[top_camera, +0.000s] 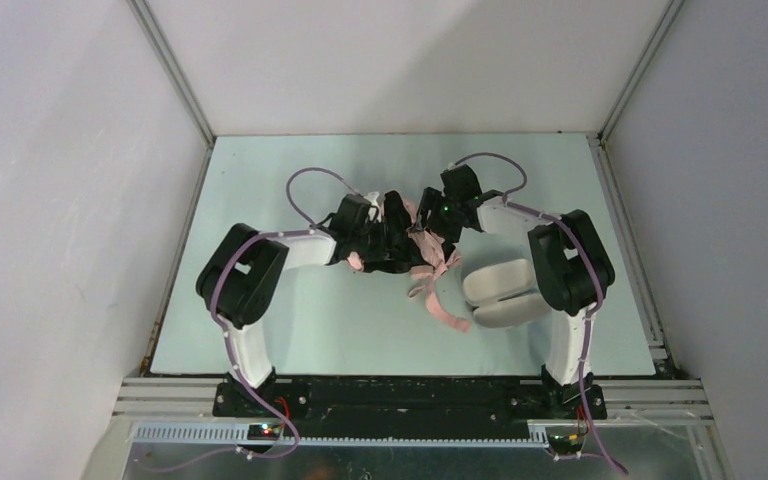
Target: Put away the umbrella
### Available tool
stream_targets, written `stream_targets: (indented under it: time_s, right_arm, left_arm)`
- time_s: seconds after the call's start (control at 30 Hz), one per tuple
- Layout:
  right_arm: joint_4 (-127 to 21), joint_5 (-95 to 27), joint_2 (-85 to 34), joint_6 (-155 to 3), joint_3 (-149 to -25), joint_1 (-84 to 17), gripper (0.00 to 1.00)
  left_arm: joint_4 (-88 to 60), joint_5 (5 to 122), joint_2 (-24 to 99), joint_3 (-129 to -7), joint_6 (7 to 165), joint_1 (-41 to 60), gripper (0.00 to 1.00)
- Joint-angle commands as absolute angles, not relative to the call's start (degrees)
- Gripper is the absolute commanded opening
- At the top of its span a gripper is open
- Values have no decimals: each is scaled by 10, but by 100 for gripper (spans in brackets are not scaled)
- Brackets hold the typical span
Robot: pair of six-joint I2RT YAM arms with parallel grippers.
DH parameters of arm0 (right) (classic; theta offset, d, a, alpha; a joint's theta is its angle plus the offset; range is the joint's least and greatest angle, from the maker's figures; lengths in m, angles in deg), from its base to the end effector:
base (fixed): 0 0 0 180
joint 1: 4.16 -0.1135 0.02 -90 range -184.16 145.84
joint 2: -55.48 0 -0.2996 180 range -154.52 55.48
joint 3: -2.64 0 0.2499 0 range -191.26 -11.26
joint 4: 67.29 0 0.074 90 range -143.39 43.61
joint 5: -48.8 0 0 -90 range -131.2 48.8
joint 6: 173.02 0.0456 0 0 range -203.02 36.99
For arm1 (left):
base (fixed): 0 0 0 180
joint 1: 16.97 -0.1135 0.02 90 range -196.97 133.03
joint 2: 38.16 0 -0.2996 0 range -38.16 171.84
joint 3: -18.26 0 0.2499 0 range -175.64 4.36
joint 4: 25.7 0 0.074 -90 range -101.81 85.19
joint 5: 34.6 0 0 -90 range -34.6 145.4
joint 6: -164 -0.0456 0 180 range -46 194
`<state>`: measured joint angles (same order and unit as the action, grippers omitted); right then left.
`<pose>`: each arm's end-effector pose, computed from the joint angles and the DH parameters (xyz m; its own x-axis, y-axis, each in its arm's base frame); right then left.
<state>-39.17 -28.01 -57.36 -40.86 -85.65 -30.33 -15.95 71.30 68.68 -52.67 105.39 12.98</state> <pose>0.3862 0.2014 0.1916 -0.9006 0.2856 -0.3277 0.0686 0.8379 0.5415 0.3330 -0.2063 0.1694 -0.8655 -0.0794 -0.4946 0.2287 0.8157 -0.5313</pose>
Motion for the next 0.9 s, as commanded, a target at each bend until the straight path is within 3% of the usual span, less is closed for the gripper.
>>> stream_targets:
  time_s: [0.0,0.17,0.27,0.4,0.53,0.7,0.87]
  right_arm:
    - [-404,-318,-579,-451,-880,-312,73]
    - [-360,-387,-565,-506,-880,-333,74]
    - [-337,-410,-564,-538,-881,-345,73]
    - [-320,-435,-565,-565,-882,-358,74]
    - [-296,-431,-578,-581,-904,-370,76]
    - [-270,-375,-613,-569,-943,-386,76]
    - [-386,-235,-585,-487,-880,-388,75]
  left_arm:
    - [-158,780,639,-504,1042,167,24]
    - [-87,723,513,-477,1020,168,58]
    - [-35,668,442,-479,1011,168,62]
    - [1,594,378,-463,1011,150,74]
    - [-8,578,406,-454,1016,101,89]
    - [-30,547,516,-500,1014,93,87]
    - [-84,597,605,-537,1030,93,79]
